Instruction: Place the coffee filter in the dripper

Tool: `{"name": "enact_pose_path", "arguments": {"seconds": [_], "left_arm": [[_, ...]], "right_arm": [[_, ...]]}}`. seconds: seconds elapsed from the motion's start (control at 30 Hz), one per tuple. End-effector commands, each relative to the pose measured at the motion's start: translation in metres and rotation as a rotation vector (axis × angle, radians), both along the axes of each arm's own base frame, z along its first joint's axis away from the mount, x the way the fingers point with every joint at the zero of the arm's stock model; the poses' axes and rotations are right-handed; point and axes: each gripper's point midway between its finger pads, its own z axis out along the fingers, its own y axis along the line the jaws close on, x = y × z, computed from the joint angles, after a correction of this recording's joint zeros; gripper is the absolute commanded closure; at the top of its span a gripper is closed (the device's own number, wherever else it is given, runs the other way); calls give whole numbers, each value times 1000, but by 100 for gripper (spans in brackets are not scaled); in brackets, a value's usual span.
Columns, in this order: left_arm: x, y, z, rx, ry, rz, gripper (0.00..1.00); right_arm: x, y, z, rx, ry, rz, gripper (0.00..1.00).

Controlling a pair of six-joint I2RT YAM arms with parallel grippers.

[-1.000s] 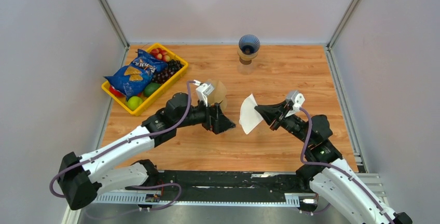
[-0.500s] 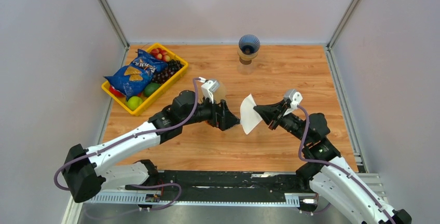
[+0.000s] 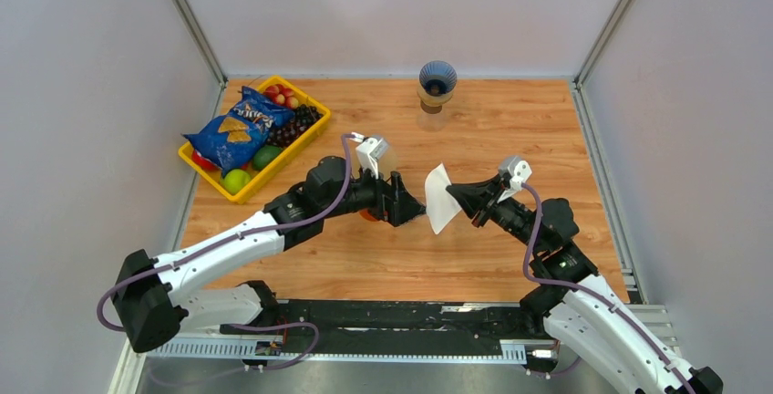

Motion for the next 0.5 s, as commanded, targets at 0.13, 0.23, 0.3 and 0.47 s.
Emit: {"name": "enact_pose_path", "arguments": {"seconds": [0.13,0.23,0.3,0.47], "left_arm": [[0,1,38,-77,-62,18,0],[-1,2,38,-76,-63,12,0],[0,2,36,-68,-61,16,0],[7,-3,22,-23,-39,34,0]], "right_arm": [[2,-2,8,9,-27,-19,100],[2,-2,8,9,-29,-16,100],[1,-1,9,11,-28,-9,100],[-1,0,11,17,-30,0,100]]}}
